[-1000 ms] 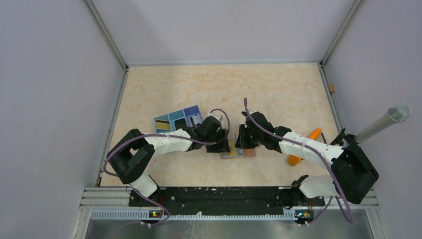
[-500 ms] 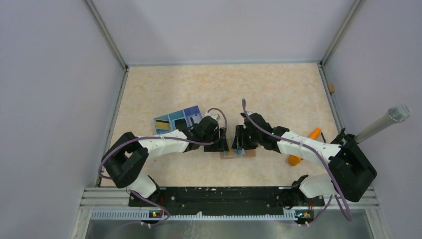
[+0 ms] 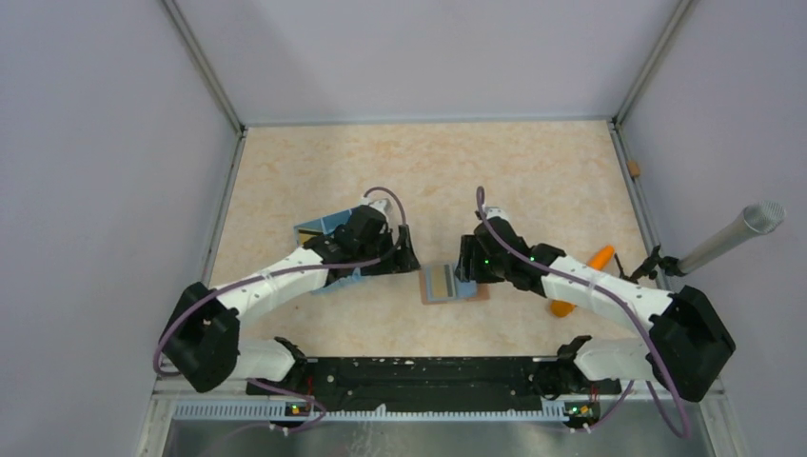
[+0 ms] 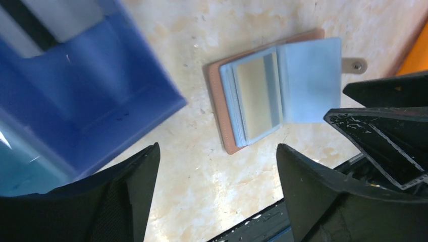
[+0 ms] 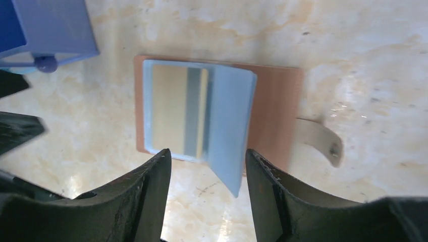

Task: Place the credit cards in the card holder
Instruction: Pick up the credit card from the storage box.

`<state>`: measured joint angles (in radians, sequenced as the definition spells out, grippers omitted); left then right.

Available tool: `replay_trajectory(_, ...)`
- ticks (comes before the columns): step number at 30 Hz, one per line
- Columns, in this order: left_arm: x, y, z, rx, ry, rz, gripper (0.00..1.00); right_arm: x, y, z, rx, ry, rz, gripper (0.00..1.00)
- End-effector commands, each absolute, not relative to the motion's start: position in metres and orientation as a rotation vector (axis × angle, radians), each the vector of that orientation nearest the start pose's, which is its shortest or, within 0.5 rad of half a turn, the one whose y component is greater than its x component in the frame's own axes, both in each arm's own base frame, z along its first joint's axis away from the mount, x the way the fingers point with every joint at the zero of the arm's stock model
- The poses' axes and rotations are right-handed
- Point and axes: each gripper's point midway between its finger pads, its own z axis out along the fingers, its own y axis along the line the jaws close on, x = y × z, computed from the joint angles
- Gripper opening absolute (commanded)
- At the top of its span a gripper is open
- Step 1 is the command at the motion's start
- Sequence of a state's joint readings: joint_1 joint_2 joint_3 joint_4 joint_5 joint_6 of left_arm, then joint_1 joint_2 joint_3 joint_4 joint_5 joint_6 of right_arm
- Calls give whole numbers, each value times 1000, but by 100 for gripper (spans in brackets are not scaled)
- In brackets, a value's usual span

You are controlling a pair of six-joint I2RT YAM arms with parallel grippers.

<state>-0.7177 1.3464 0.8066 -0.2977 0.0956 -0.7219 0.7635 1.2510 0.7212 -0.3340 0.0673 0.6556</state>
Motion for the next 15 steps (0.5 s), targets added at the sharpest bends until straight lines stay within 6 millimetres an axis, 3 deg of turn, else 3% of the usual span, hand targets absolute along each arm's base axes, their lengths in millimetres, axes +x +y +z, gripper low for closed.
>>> replay_trajectory(1,253,-222,135,-1,2453,-712,94,228,191,98,-25,2431,329,58)
replay_trajectory(6,279,-151,154,-162,2416,-528,99,230,178,109,-29,2387,298,65)
replay_trajectory(9,285,-100,155,-264,2416,-288,99,231,178,115,-33,2360,321,66)
replay_trajectory(15,292,-36,152,-416,2382,-72,99,231,178,118,-54,2333,353,68)
